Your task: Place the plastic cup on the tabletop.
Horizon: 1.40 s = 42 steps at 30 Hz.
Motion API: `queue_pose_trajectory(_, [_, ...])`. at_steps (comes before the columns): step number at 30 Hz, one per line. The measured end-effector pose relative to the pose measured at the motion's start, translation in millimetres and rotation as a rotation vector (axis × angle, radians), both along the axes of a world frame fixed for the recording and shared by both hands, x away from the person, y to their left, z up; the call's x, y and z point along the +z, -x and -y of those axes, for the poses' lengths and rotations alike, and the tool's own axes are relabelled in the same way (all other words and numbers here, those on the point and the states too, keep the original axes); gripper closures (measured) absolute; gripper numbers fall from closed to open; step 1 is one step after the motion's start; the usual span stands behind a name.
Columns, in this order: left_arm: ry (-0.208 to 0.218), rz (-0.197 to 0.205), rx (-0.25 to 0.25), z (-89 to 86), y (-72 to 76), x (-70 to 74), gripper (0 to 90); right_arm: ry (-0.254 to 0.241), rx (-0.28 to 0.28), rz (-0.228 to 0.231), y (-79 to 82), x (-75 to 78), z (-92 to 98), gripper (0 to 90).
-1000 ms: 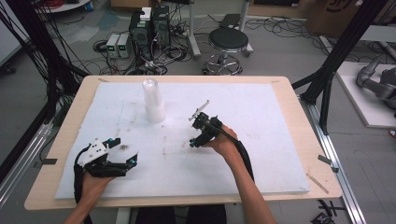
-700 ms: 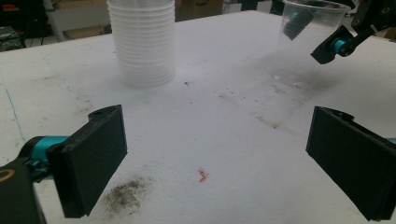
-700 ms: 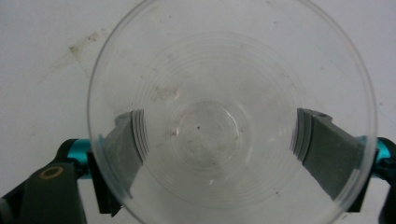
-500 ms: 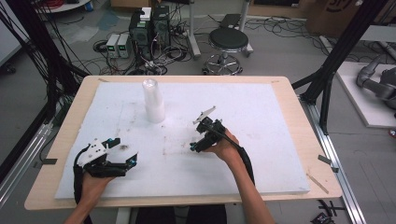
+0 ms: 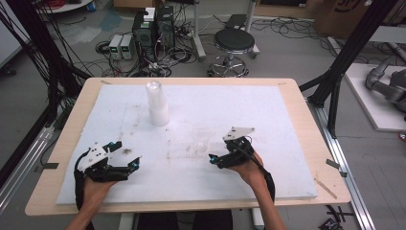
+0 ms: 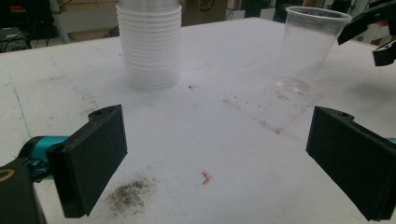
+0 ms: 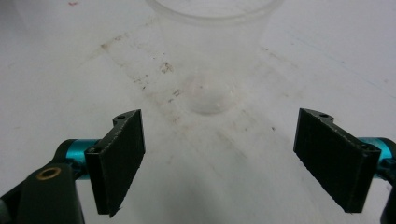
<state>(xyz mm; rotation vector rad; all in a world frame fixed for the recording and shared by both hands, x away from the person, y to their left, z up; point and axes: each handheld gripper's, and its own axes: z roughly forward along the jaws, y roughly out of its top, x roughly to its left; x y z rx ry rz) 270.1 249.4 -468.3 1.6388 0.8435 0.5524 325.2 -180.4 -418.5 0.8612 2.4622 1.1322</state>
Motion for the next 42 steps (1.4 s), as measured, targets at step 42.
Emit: queue_pose_trajectory(42, [0.0, 0.017, 0.023, 0.2, 1.6, -0.5, 5.1, -0.157, -0.245, 0.201, 26.1, -34.3, 62.6, 16.3])
